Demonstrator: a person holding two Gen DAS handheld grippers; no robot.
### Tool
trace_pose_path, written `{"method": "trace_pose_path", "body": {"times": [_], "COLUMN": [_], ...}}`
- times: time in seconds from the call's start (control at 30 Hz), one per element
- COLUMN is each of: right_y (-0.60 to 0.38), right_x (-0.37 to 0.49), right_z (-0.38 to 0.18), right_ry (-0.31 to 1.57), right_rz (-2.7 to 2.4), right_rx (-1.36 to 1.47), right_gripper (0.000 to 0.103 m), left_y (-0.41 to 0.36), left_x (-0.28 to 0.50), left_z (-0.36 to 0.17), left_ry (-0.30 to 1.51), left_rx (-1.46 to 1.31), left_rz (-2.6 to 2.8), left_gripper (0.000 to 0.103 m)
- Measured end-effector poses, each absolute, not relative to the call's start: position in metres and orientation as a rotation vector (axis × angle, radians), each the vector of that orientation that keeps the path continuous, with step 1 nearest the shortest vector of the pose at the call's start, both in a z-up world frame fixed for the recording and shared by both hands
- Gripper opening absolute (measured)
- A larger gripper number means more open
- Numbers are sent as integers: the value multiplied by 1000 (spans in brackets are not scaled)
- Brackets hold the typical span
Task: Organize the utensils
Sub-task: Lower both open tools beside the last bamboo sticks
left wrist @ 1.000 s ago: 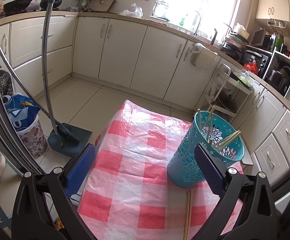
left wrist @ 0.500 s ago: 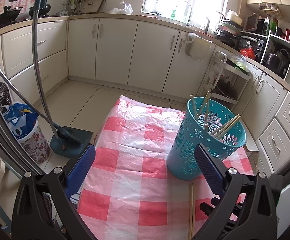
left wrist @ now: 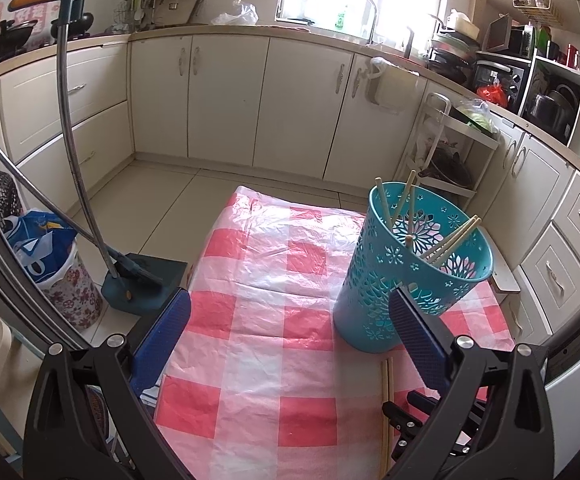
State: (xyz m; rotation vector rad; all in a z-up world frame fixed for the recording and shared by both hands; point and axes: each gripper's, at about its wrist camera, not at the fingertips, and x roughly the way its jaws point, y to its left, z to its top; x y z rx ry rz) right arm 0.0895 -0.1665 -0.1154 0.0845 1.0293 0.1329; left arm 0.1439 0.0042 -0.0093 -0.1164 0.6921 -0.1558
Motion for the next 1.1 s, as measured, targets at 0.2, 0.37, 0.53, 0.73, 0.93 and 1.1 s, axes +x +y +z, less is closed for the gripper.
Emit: {"method": "trace_pose_path", "body": {"times": [0.2, 0.37, 0.53, 0.73, 0.93, 1.1], "right_y": [-166, -167, -171, -190, -204, -211], "right_x": [89, 89, 90, 91, 91, 86], "right_z": [-116, -117, -117, -118, -116, -109], "right_ry": [1037, 1036, 1044, 1054, 1059, 1029], "right_rz": [133, 125, 116, 118, 151, 124], "right_rx": [76, 62, 51, 105, 204, 195], "right_gripper": [30, 30, 24, 20, 20, 20], "left_y": [4, 4, 4, 3, -4, -8], "left_x": [144, 144, 144, 146, 148, 148], "left_z": [-10, -11, -12, -16, -21, -23], "left_ry": [695, 698, 703, 721, 738, 743], "left_rx": [-118, -114, -102, -82, -54, -42], "left_rz": [-152, -151, -151, -142, -145, -149], "left_gripper": [95, 95, 95, 95, 95, 95]}}
